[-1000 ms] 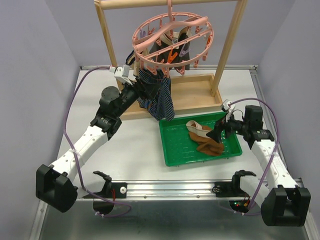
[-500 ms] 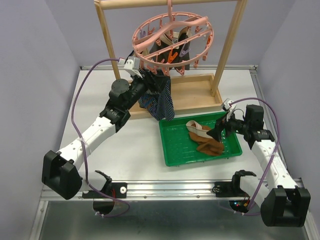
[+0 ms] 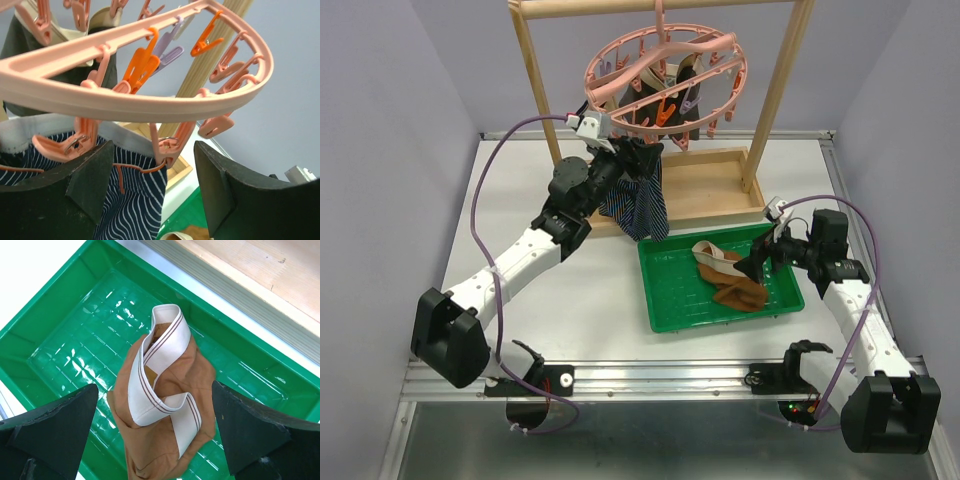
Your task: Remove the underwear clipped to the hanger
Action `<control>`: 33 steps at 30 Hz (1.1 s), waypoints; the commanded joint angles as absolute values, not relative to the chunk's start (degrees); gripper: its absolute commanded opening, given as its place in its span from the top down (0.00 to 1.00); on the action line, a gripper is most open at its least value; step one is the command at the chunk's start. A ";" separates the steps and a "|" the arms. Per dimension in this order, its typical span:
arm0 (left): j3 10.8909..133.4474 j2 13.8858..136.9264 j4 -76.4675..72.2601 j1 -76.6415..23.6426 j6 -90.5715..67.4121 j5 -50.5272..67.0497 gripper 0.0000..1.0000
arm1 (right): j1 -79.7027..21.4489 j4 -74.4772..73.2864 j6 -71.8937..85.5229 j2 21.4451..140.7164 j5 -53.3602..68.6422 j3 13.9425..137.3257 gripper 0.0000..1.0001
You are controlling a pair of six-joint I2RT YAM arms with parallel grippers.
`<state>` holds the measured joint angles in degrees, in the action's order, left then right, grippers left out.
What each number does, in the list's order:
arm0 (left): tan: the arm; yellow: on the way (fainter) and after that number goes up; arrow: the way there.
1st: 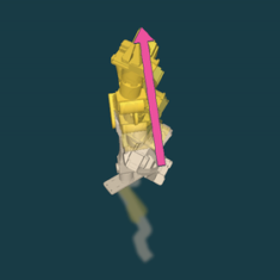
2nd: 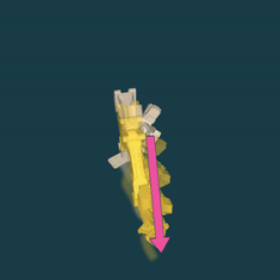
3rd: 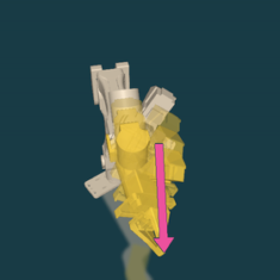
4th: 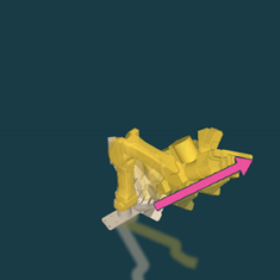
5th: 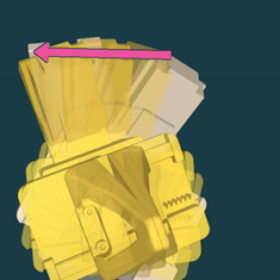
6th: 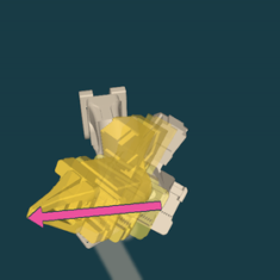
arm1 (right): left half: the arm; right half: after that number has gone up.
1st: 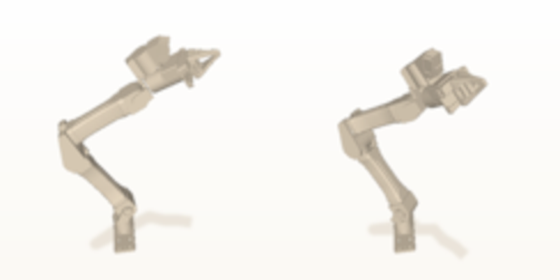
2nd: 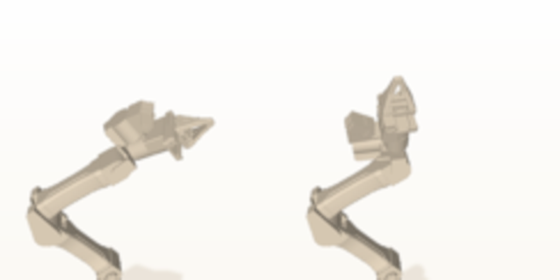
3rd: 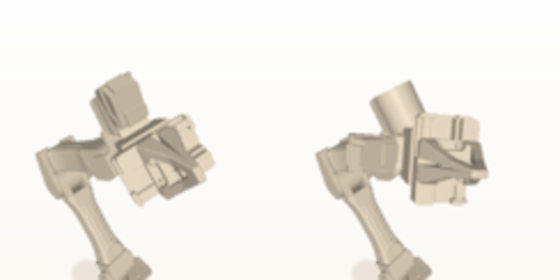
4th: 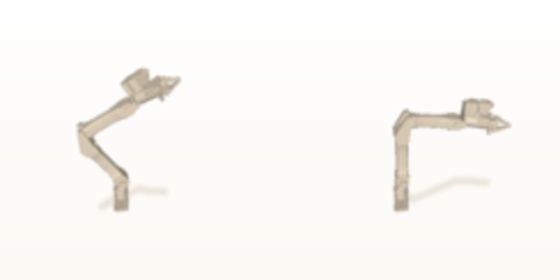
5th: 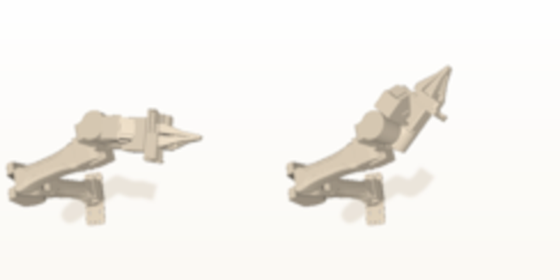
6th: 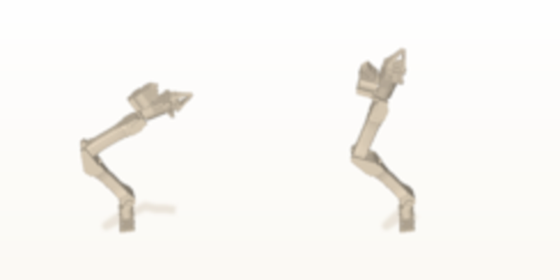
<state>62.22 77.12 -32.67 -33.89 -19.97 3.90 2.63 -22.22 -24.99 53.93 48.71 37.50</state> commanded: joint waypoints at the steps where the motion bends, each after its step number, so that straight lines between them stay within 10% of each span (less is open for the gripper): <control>1: 62.32 76.46 -43.23 -34.98 -16.61 1.94 0.25 | 3.08 -19.69 -24.35 53.35 49.75 36.21 0.00; 22: 63.54 80.86 -47.46 -36.48 -14.33 0.44 0.35 | 3.43 -19.51 -24.26 53.00 49.75 36.12 0.00; 33: 65.13 82.00 -47.64 -36.56 -13.97 -0.79 0.69 | 3.52 -19.42 -24.26 53.00 49.66 36.12 0.00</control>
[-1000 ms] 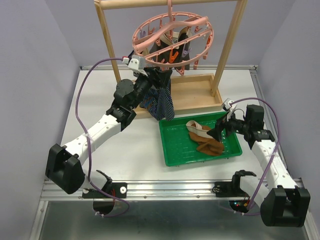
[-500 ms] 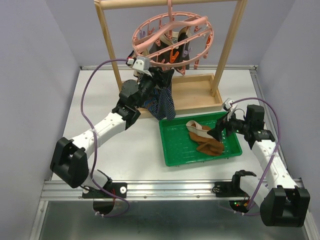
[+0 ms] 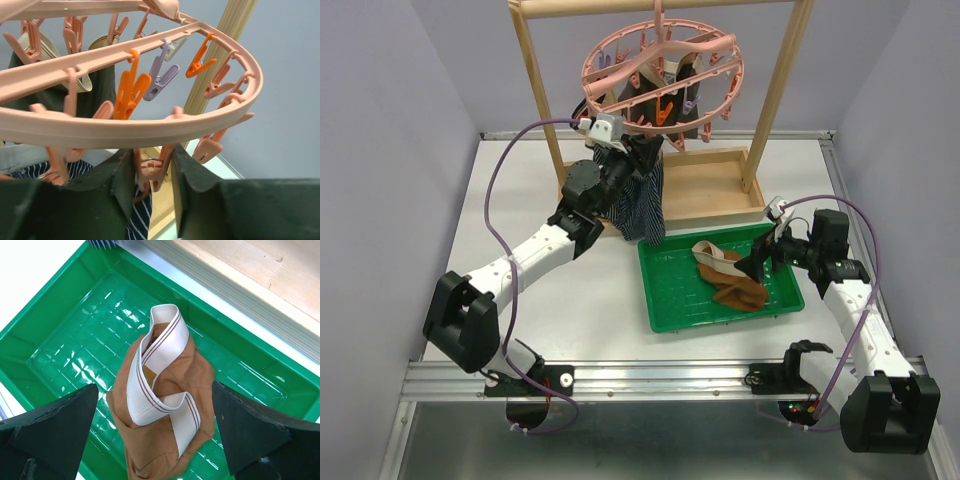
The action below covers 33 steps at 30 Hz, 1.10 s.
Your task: Remove the underwear clipped to the hanger
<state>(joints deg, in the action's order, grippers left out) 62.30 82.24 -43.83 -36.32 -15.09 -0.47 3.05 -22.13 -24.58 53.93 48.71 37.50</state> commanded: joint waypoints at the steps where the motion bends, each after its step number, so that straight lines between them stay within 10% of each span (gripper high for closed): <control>1: 65.13 82.00 -47.55 -36.65 -14.06 -0.79 0.80 | 3.52 -19.42 -24.26 53.09 49.75 36.12 0.00; 8: 63.81 80.07 -47.55 -36.83 -13.80 -0.26 0.95 | 3.60 -19.42 -24.34 53.17 49.83 36.12 0.00; 16: 62.32 76.12 -42.99 -36.91 -14.59 -0.88 0.42 | 3.69 -19.42 -24.35 53.35 49.92 36.04 0.00; 33: 58.19 64.34 -24.00 -37.09 -10.46 -1.14 0.22 | 3.78 -19.51 -24.43 53.88 50.01 35.95 0.00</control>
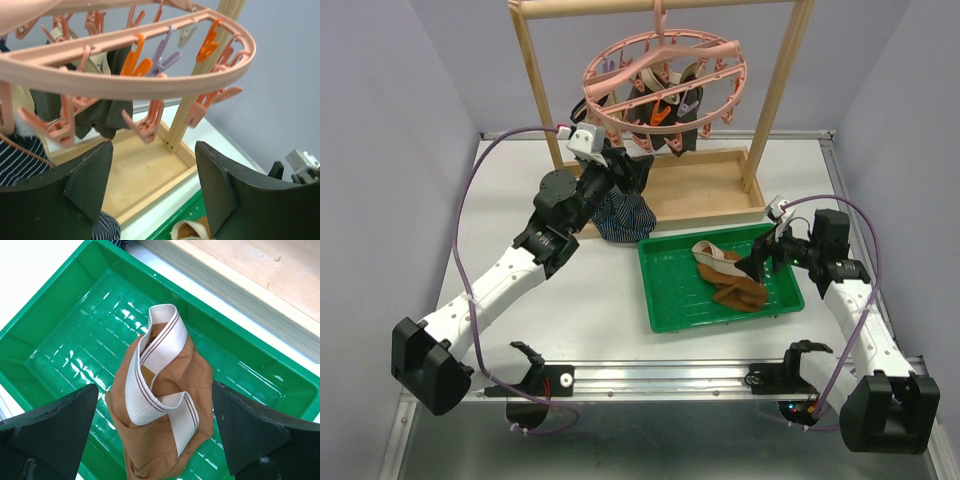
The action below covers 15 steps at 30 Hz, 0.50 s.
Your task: Remove the underwear clipped to the hanger
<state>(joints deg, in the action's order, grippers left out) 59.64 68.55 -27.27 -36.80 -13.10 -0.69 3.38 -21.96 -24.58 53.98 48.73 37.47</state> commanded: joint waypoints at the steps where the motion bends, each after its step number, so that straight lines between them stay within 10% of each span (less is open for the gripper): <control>1: 57.84 63.73 -23.47 -37.18 -10.11 -1.32 0.22 | 3.78 -19.51 -24.43 53.88 50.01 35.95 0.00; 15: 45.80 50.63 -21.35 -27.79 -13.62 -1.50 0.12 | 4.22 -19.51 -24.61 54.40 50.10 35.77 0.00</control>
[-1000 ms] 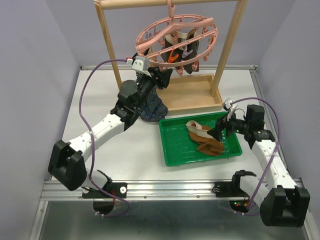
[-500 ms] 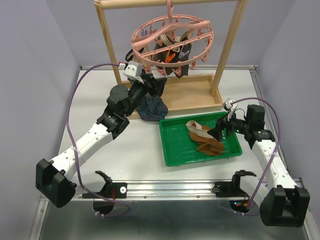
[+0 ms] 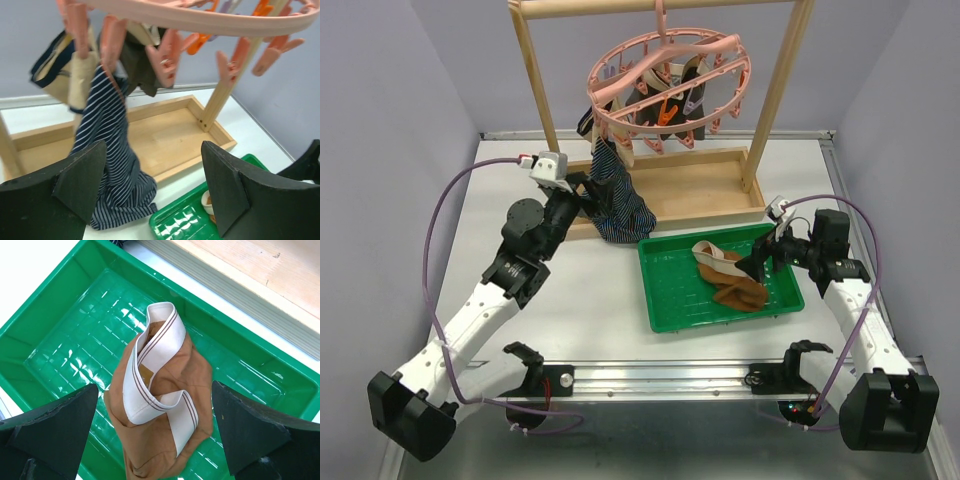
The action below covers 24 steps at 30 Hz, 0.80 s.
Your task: Remove the underwear clipped to the hanger
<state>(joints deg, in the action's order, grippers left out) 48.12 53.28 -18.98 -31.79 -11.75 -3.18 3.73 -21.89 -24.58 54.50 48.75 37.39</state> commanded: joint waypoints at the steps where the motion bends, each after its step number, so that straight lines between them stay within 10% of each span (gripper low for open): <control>1: 45.44 50.36 -21.53 -26.82 -13.80 -0.28 0.10 | 4.22 -19.51 -24.61 54.49 50.10 35.86 0.00; 24: 55.02 68.81 -34.45 -5.54 -14.42 40.43 0.13 | 4.22 -19.60 -25.58 54.84 52.82 35.33 0.00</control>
<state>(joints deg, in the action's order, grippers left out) 52.38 67.51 -30.79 -5.89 -15.68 35.92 3.81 -21.80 -24.75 54.59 50.87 36.58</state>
